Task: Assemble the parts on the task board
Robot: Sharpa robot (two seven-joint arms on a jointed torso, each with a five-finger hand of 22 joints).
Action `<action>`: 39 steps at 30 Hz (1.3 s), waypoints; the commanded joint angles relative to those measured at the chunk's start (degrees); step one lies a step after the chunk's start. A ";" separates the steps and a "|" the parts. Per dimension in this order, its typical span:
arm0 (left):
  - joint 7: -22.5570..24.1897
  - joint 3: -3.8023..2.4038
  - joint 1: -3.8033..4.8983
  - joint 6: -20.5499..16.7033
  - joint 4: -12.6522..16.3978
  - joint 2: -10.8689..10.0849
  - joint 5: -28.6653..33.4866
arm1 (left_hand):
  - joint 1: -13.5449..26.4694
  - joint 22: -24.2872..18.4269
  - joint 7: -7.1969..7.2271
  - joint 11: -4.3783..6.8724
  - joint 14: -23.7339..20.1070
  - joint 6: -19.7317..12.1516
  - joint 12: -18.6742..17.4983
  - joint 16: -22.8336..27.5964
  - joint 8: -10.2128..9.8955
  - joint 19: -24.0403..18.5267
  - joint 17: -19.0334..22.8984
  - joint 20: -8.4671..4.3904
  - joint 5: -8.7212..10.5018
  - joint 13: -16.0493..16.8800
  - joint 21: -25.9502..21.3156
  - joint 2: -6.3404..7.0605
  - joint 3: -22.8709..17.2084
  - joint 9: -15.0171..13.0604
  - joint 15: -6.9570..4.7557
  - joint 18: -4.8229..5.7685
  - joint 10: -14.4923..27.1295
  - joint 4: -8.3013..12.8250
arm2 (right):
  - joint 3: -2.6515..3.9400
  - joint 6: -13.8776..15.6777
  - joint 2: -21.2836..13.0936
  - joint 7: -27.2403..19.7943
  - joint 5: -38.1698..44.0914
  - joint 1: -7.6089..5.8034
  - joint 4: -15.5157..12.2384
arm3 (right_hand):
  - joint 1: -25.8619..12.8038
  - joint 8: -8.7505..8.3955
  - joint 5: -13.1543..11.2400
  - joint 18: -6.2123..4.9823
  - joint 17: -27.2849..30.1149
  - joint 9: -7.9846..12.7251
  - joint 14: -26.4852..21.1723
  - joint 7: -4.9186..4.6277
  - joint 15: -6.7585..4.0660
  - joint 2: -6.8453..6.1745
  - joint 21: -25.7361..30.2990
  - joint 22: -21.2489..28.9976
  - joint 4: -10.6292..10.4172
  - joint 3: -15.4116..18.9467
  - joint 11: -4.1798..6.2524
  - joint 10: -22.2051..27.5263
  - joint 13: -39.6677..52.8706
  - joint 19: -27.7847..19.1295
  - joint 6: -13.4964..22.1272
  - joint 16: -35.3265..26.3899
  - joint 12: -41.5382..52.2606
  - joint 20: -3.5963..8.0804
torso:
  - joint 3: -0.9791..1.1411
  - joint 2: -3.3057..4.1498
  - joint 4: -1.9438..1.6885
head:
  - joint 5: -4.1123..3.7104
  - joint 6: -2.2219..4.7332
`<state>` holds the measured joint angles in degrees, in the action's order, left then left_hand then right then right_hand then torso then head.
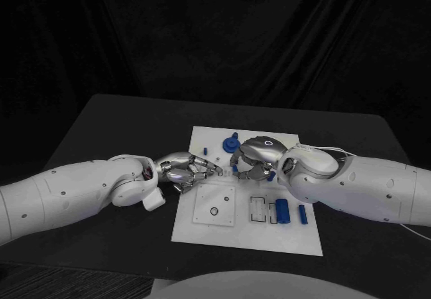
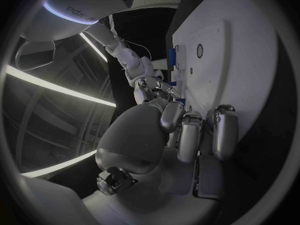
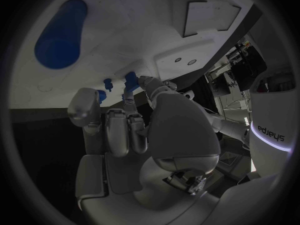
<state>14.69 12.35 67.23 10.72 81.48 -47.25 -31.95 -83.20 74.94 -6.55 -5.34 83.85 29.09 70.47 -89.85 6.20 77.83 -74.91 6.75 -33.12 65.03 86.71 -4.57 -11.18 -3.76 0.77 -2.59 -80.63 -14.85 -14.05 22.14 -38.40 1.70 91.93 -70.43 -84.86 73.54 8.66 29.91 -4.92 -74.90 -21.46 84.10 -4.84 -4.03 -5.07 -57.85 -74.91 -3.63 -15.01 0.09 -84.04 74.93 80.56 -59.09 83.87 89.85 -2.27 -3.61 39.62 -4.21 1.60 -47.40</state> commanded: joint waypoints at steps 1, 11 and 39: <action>1.25 -0.04 -0.07 -0.33 0.10 0.02 0.13 | 0.16 6.09 0.01 2.93 6.15 0.28 19.53 -0.15 0.02 -0.42 -15.09 0.08 0.14 24.97 -0.31 0.19 -0.29 -0.06 -0.35 -0.07 -9.37 0.19 | -0.06 -0.05 0.02 0.22 0.51 0.30 0.13 | -0.10 -0.31 -0.42 -0.94 -8.09 -0.84 4.33 -0.04 0.44 0.14 0.31 -5.80 0.20 -0.18 -0.29 -5.96 15.07 0.12 0.49 -0.23 0.15 -0.34 | -0.04 -0.02 0.15 | 0.10 -0.06; 1.34 -0.04 -0.07 -0.27 -0.15 0.15 0.13 | 0.17 6.07 -0.01 2.92 6.15 0.33 19.53 -0.15 0.04 -0.46 -15.09 0.08 0.15 24.97 -0.32 0.29 -0.29 -0.08 -0.36 -0.08 -9.37 0.24 | -0.06 -1.49 0.05 0.72 0.51 0.33 0.22 | -0.91 -3.25 -7.42 -1.00 -7.90 0.38 4.27 -0.84 0.42 -0.18 1.02 -5.99 -0.11 0.09 -0.26 -5.96 15.07 0.13 4.84 -0.41 0.15 -0.37 | -0.01 -0.03 0.17 | -0.01 0.10; 1.55 -0.04 -0.07 -1.35 0.21 -0.06 0.13 | 0.15 6.05 -0.01 2.92 6.15 0.40 19.53 -0.15 0.05 -0.53 -15.09 0.08 0.12 24.97 -0.36 0.31 -0.41 -0.10 -0.36 -0.09 -9.37 0.33 | -0.04 4.33 -1.51 -0.78 0.52 0.17 -1.37 | -0.99 -4.86 -25.65 -1.44 -5.99 7.61 3.76 -0.22 0.00 -2.23 5.22 -5.86 -4.64 6.78 0.27 -5.96 15.07 -0.18 17.68 -2.24 0.15 -0.12 | -0.02 -0.09 0.21 | 0.36 0.47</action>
<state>15.01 12.35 67.23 10.29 81.43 -47.30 -31.98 -83.20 74.92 -6.56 -5.43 83.99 29.09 70.50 -89.85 6.20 77.61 -74.90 6.97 -33.12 65.03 86.71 -4.57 -11.34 -3.79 0.65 -2.59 -80.72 -14.70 -14.12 22.39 -39.71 1.58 92.09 -70.25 -85.81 72.55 3.87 4.31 -5.86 -74.90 -13.92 84.09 -5.01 -4.04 -6.97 -52.80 -74.93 -8.17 -8.21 0.09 -84.04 74.91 80.56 -41.64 81.83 89.85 -2.27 -3.63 39.53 -4.04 1.85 -47.10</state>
